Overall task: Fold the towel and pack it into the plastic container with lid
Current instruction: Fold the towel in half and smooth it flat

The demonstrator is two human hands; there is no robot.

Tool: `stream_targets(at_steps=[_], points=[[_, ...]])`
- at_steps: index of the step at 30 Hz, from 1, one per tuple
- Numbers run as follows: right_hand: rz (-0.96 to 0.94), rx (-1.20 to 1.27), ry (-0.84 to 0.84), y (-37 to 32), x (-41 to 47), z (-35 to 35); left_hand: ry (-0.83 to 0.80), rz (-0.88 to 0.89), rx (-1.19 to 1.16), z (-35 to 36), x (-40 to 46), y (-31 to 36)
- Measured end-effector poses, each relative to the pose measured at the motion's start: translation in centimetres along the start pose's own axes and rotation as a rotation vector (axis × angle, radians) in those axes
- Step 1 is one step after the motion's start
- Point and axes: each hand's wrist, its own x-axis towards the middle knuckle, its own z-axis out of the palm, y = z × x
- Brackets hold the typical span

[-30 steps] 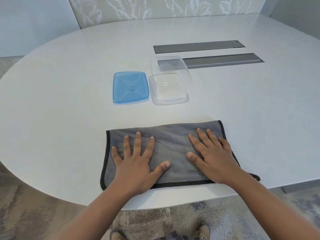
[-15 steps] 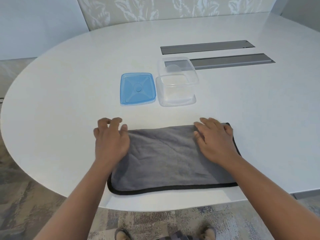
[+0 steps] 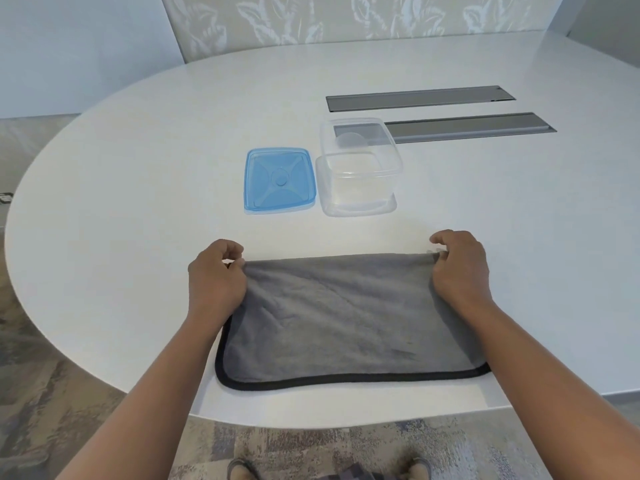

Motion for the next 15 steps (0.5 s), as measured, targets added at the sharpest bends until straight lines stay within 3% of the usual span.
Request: stream_targets(at_steps=[4, 7, 10, 12, 15], points=[[-0.021, 0.014, 0.028, 0.1, 0.3, 0.1, -0.007, 0.096, 0.110, 0.4, 0.0, -0.4], [-0.044, -0.035, 0.042, -0.5, -0.3, -0.2, 0.008, 0.215, 0.359, 0.7, -0.3, 0.0], [-0.218, -0.204, 0.101, -2.1, -1.8, -0.3, 0.065, 0.381, 0.482, 1.1, -1.7, 1.7], [-0.356, -0.243, 0.027, -4.0, -3.3, 0.2, -0.080, 0.529, 0.438, 2.4, -3.6, 3.6], [-0.405, -0.293, -0.294, -5.8, -5.3, 1.8, -0.419, 0.593, 0.519, 5.2, -6.8, 5.0]])
